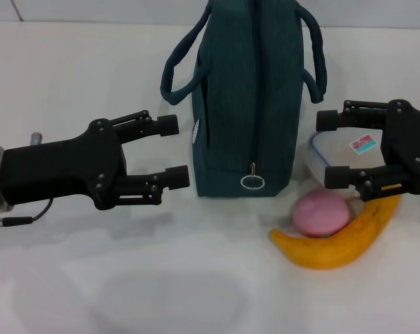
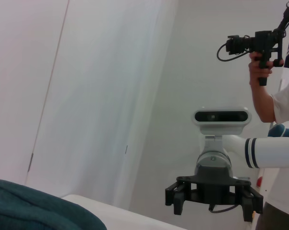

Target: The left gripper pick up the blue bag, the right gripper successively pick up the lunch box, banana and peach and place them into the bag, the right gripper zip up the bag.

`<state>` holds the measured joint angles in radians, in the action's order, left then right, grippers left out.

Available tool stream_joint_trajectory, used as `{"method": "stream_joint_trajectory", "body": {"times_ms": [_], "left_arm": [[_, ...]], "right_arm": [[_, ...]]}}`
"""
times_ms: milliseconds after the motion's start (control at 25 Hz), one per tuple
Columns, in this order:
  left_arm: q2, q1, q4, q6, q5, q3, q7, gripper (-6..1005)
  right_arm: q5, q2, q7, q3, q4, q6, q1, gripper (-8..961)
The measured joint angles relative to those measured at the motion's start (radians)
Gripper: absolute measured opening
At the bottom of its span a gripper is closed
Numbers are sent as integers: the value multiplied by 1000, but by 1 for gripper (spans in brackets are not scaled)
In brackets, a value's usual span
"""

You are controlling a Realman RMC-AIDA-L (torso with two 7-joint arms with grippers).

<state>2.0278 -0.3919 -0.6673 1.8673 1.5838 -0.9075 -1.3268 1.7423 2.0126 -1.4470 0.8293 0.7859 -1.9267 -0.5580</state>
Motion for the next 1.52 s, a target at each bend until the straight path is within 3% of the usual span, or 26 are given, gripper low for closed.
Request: {"method": "stream_joint_trajectory", "body": {"times_ms": [520, 720, 840, 960, 1040, 1240, 1360, 1520], "left_arm": [[6, -2, 0, -4, -2, 3, -11, 881], [7, -39, -26, -5, -7, 89, -121, 880], [7, -82, -72, -36, -7, 152, -240, 879], [-1, -143, -147, -100, 36, 150, -423, 879], [-1, -193, -210, -130, 120, 130, -575, 878], [23, -300, -398, -146, 390, 120, -952, 877], [32, -335, -480, -164, 475, 118, -1048, 876], [33, -389, -507, -226, 516, 99, -1107, 876]], "right_arm": [[-3, 0, 3, 1, -12, 2, 10, 869], [-3, 0, 24, -6, -38, 2, 23, 869], [-3, 0, 49, -10, -65, 2, 35, 869], [-4, 0, 71, -14, -77, 5, 59, 869], [-10, 0, 82, -20, -77, 10, 79, 870], [-30, -2, 102, -34, -91, 14, 126, 870], [-33, -2, 118, -38, -102, 11, 143, 870], [-44, -3, 145, -39, -119, 10, 174, 870]]}}
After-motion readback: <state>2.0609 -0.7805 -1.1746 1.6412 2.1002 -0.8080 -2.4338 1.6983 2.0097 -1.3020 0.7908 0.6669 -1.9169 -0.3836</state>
